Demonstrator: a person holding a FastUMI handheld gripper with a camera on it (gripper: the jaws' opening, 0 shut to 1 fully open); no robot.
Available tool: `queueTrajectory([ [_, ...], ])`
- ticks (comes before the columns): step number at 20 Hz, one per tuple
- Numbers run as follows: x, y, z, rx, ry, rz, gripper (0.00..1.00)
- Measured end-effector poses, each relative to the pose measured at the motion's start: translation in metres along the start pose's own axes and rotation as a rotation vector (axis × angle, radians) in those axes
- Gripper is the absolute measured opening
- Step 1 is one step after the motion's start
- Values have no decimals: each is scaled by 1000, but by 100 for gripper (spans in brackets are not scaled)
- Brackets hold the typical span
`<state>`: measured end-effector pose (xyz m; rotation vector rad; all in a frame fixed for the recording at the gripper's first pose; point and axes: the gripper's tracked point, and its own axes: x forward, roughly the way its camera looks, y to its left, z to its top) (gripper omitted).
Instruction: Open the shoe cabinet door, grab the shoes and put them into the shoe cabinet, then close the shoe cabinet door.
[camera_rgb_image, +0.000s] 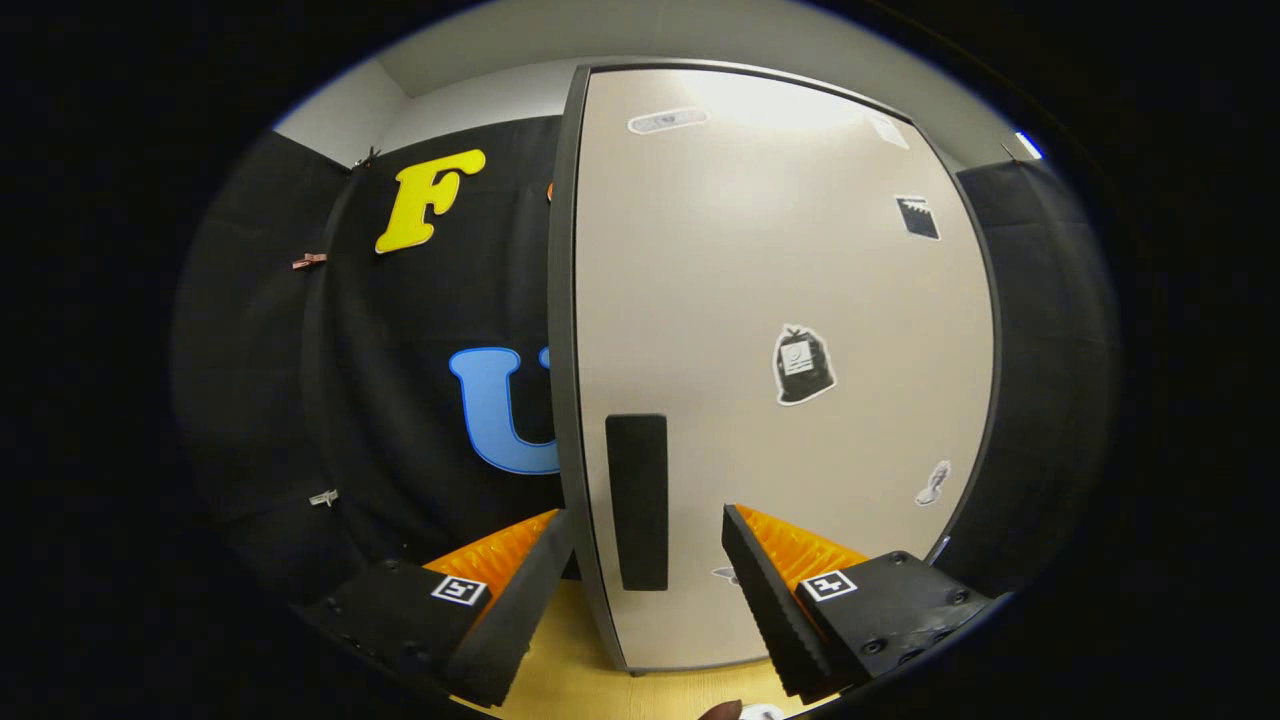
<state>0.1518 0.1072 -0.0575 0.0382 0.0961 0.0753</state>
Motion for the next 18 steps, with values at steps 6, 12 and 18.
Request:
queueTrajectory([
  [6,35,1,-14,54,25,-13,46],
  [12,34,-4,-16,-27,20,-39,23],
  [18,18,-4,-13,-2,2,-11,14],
])
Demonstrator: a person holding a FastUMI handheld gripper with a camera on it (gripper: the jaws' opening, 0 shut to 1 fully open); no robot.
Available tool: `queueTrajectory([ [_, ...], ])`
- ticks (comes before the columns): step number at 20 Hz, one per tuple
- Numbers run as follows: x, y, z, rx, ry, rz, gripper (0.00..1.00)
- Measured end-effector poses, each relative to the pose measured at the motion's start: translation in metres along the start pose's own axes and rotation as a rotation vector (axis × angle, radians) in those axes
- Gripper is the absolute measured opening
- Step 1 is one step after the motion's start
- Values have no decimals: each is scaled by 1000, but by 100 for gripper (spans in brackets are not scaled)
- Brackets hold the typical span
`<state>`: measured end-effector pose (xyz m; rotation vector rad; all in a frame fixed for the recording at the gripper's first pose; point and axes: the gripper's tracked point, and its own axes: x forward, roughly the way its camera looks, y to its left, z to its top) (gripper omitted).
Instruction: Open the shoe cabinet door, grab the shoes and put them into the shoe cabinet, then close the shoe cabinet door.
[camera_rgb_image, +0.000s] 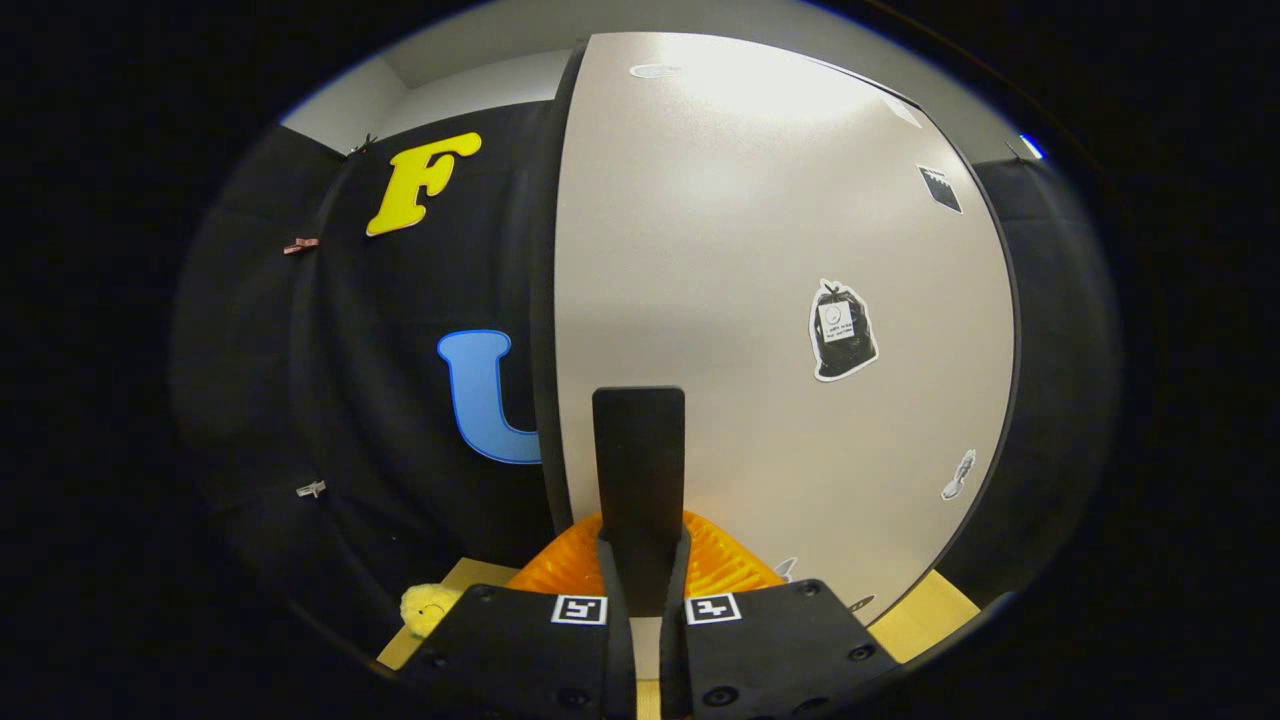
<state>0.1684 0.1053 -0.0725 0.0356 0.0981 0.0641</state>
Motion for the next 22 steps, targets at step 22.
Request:
queueTrajectory([
  [22,-174,-99,4,45,-19,79,13],
])
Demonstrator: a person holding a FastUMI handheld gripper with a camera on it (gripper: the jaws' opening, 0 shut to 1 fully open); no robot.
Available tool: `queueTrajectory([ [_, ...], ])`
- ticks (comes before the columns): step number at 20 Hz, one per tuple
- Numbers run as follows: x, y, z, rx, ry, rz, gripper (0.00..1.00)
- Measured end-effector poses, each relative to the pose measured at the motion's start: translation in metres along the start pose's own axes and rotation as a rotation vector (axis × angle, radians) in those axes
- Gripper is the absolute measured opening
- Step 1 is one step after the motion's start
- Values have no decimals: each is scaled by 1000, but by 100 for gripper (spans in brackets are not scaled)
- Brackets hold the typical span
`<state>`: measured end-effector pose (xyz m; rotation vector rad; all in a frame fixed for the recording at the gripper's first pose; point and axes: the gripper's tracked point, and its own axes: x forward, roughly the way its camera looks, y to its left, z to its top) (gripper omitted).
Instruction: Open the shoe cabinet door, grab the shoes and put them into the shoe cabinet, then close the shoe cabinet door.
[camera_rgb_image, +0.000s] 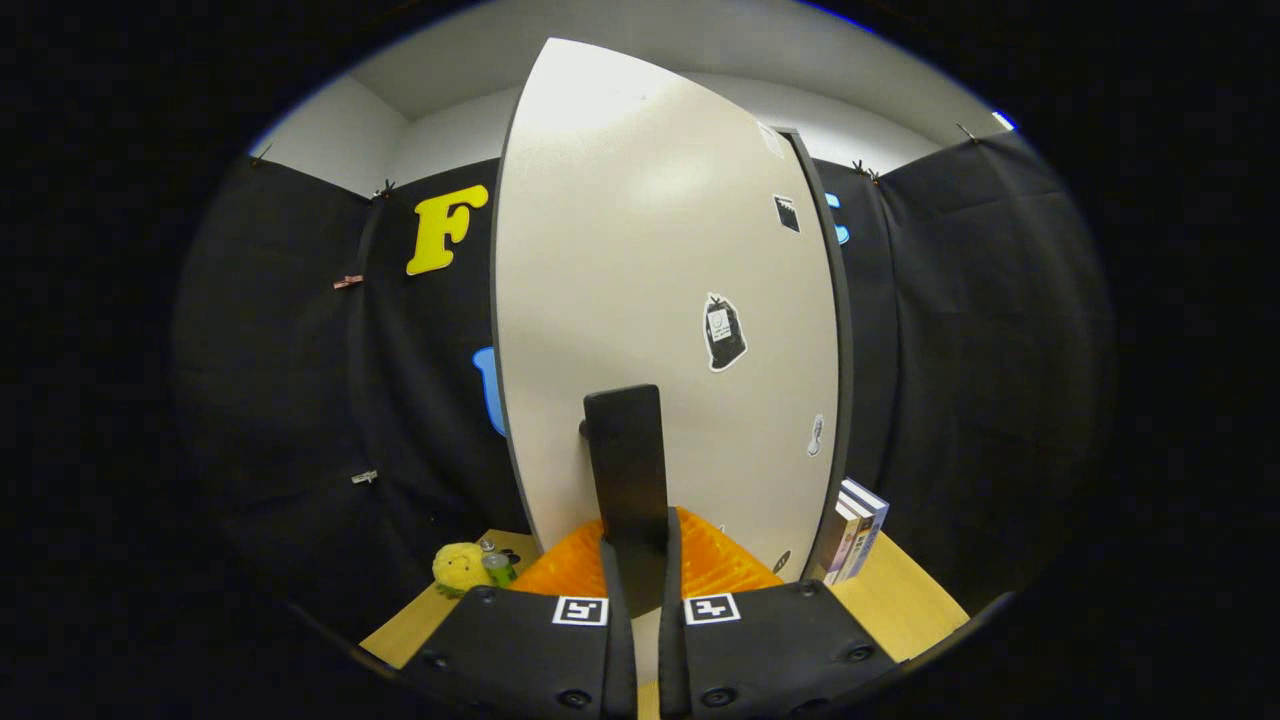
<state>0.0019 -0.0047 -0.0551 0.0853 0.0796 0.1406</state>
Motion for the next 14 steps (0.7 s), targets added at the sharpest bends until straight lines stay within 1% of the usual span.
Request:
queueTrajectory([
  [4,-25,-34,1,24,7,-21,12],
  [8,-43,-68,4,14,11,12,12],
  [10,-50,-84,6,-11,17,13,12],
  [14,-57,-121,10,-18,28,-18,12],
])
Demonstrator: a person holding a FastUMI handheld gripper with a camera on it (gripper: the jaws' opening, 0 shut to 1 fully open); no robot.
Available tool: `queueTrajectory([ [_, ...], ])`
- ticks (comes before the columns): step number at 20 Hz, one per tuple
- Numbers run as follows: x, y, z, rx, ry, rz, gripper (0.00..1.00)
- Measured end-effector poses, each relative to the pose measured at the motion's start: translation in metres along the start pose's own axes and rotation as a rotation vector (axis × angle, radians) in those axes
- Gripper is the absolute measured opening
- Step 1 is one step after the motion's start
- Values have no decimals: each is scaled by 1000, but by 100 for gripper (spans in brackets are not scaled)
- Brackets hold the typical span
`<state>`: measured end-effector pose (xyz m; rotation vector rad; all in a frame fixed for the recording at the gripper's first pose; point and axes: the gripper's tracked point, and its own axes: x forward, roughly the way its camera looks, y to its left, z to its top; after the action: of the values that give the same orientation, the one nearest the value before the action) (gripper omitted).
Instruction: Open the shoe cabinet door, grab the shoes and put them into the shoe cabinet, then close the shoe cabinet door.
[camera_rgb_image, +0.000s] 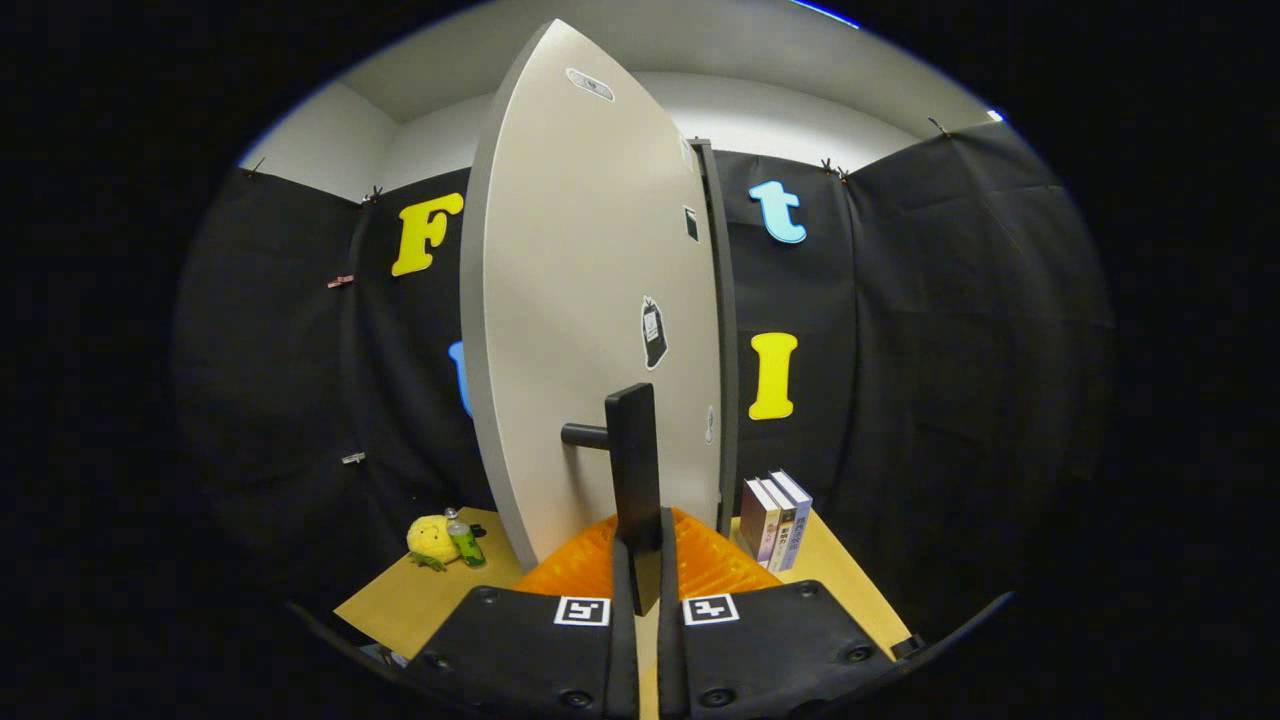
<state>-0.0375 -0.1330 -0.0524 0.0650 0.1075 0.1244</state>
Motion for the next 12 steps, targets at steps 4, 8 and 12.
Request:
queueTrajectory([
  [4,-9,-39,3,-3,6,-14,11],
  [8,-10,-78,7,34,-5,-32,11],
  [12,-11,-108,8,68,-10,-21,5],
])
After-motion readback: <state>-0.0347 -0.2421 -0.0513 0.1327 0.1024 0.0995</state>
